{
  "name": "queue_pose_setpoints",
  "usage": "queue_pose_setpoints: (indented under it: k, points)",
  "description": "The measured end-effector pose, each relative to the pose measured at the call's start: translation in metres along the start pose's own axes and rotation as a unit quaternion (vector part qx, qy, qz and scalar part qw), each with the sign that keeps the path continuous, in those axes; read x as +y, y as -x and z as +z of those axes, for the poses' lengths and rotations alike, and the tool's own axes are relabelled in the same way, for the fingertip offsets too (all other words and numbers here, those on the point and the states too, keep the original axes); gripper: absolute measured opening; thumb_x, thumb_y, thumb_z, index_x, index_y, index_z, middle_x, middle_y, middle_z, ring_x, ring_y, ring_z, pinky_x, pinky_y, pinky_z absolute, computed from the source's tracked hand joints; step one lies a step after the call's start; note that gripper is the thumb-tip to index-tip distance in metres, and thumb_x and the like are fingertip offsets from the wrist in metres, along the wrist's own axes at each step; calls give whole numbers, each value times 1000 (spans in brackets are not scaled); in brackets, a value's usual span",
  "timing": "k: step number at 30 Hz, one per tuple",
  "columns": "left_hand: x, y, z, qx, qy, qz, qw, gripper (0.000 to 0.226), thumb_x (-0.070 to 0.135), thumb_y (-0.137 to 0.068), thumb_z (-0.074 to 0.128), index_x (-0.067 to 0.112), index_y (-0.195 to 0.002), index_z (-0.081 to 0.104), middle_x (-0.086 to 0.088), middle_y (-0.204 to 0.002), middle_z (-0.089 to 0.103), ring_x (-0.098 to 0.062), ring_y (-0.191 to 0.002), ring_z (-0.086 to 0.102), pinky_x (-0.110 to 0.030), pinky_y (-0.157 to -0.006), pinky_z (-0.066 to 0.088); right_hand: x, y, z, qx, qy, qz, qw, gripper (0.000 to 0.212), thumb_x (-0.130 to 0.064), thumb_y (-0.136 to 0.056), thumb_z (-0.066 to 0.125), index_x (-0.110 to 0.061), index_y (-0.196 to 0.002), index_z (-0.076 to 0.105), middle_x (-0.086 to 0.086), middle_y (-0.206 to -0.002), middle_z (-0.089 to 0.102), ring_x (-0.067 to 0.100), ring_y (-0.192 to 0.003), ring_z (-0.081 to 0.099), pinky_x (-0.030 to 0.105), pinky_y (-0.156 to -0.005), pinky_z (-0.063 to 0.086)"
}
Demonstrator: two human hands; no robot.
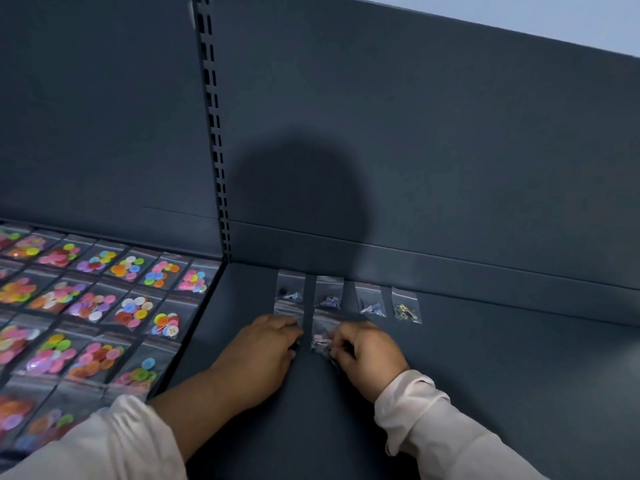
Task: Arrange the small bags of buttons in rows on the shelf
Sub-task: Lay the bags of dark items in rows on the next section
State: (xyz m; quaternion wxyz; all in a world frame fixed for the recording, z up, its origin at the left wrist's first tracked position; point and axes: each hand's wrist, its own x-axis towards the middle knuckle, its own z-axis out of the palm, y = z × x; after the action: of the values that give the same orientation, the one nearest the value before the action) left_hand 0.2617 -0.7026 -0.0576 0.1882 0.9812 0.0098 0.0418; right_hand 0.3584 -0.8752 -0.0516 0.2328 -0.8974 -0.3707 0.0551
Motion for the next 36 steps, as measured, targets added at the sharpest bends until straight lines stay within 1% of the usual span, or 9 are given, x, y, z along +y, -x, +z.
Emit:
queue_pose_setpoints:
  k: [3, 6, 10, 13, 17, 22, 27, 31, 36]
  points:
    - [2, 0, 0, 18, 11, 3, 1000, 46, 23, -93, 52, 21, -138, 47, 3, -147, 41, -17, -134, 34, -17, -107, 19, 2, 2, -3, -6, -44, 20, 999, 5, -19, -79, 62, -24, -77, 60, 0, -92, 66, 17, -89, 58, 29, -78, 46]
    - [7, 1, -2, 56, 10, 7, 998, 46, 22, -90, 55, 21, -136, 50, 3, -142, 46, -16, -131, 39, -14, -102, 17, 12, 4, -14, 12, -155, 62, 986, 29, -9, -77, 68, -28, -62, 51, -7, -67, 63, 9, -67, 57, 28, -67, 46]
    - [20, -2, -3, 45, -28, 43, 998, 41, 23, -78, 60, 17, -119, 63, -3, -125, 62, -22, -114, 59, -30, -97, 43, 24, 2, -34, 3, -272, 92, 958, 36, 10, -77, 64, -20, -61, 53, -10, -51, 56, -4, -47, 49, 15, -55, 43]
    - [32, -6, 1, 23, -69, 54, 996, 44, 26, -76, 64, 17, -119, 63, -3, -123, 63, -22, -112, 61, -32, -96, 45, 32, -5, -41, 26, -201, 121, 972, 22, -1, -79, 67, -23, -82, 63, -6, -78, 64, 2, -71, 60, 23, -75, 49]
    - [48, -9, 4, -12, -84, 62, 994, 52, 33, -92, 48, 18, -142, 40, -2, -149, 37, -21, -138, 33, -29, -113, 12, 38, 11, -46, 106, 20, 93, 990, 34, -16, -84, 57, -20, -118, 60, 1, -120, 60, 22, -111, 56, 24, -95, 41]
    - [51, -11, 9, -65, -109, 37, 991, 61, 43, -97, 38, 21, -150, 18, 1, -159, 12, -15, -146, 8, -31, -117, -4, 34, 40, -29, -61, 90, -18, 994, 55, -44, -88, 26, -27, -138, 41, -5, -150, 33, 14, -138, 29, 13, -108, 10]
    - [54, -12, 11, -97, -123, 19, 987, 63, 45, -98, 34, 21, -151, 13, 1, -160, 8, -14, -146, 5, -33, -118, -5, 39, 42, -25, -102, 121, -59, 986, 78, -58, -76, 5, -27, -143, 31, -5, -153, 25, 12, -141, 21, 16, -110, 3]
    - [56, -12, 12, -95, -117, 9, 989, 63, 47, -97, 35, 22, -151, 13, 2, -159, 10, -13, -146, 6, -33, -117, -5, 48, 36, -28, -103, 111, -78, 985, 61, -49, -87, 22, -24, -139, 40, -3, -151, 31, 14, -141, 25, 17, -111, 6]
    - [58, -15, 13, -93, -108, 3, 990, 64, 46, -97, 36, 23, -151, 13, 3, -159, 11, -13, -146, 7, -33, -117, -5, 55, 32, -22, -100, 108, -98, 984, 70, -53, -80, 15, -21, -135, 44, -1, -150, 35, 15, -140, 28, 20, -112, 4]
